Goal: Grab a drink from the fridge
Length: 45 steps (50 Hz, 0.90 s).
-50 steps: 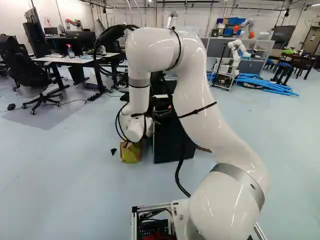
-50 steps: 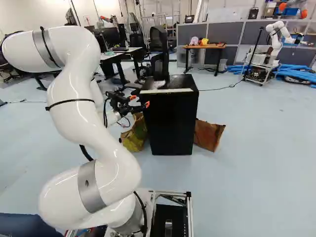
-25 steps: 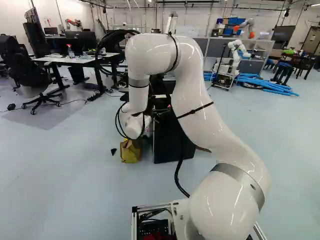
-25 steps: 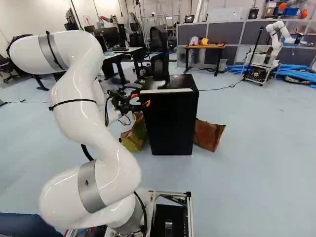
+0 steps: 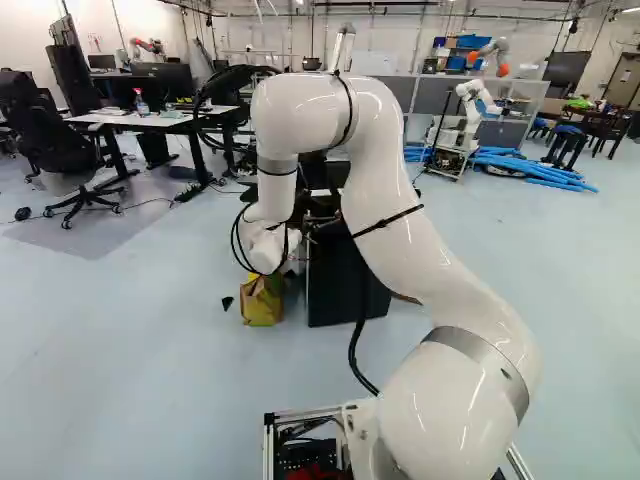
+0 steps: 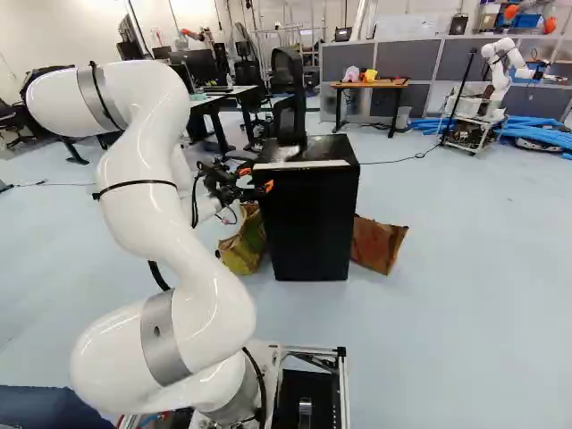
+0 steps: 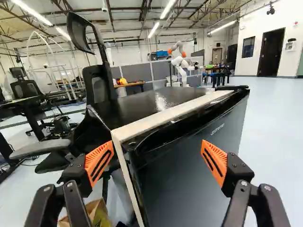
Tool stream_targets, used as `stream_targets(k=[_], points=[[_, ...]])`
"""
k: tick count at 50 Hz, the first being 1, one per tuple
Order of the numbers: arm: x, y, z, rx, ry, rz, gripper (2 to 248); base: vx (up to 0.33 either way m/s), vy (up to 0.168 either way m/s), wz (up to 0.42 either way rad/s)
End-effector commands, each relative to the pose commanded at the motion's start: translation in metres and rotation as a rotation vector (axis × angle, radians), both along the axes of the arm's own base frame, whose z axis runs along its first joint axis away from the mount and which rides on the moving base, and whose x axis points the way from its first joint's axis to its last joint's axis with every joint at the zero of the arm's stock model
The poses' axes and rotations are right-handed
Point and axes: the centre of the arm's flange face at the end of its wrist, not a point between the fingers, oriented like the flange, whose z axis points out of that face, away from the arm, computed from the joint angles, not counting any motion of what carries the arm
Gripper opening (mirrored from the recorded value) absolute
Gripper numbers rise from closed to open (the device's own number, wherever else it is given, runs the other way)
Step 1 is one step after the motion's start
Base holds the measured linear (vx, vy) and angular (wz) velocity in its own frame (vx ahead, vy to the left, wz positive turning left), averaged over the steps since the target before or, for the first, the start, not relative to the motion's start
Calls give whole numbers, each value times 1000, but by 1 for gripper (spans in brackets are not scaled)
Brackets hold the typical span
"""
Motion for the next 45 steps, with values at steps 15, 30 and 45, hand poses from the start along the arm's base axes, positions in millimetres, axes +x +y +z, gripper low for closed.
stream_targets(k=[15,30,45], points=[[0,-1,0,2,0,-11,247,0,0,0],[0,-1,0,3,1,-21,247,0,0,0],[-1,-2,0,4,2,-31,247,0,0,0]])
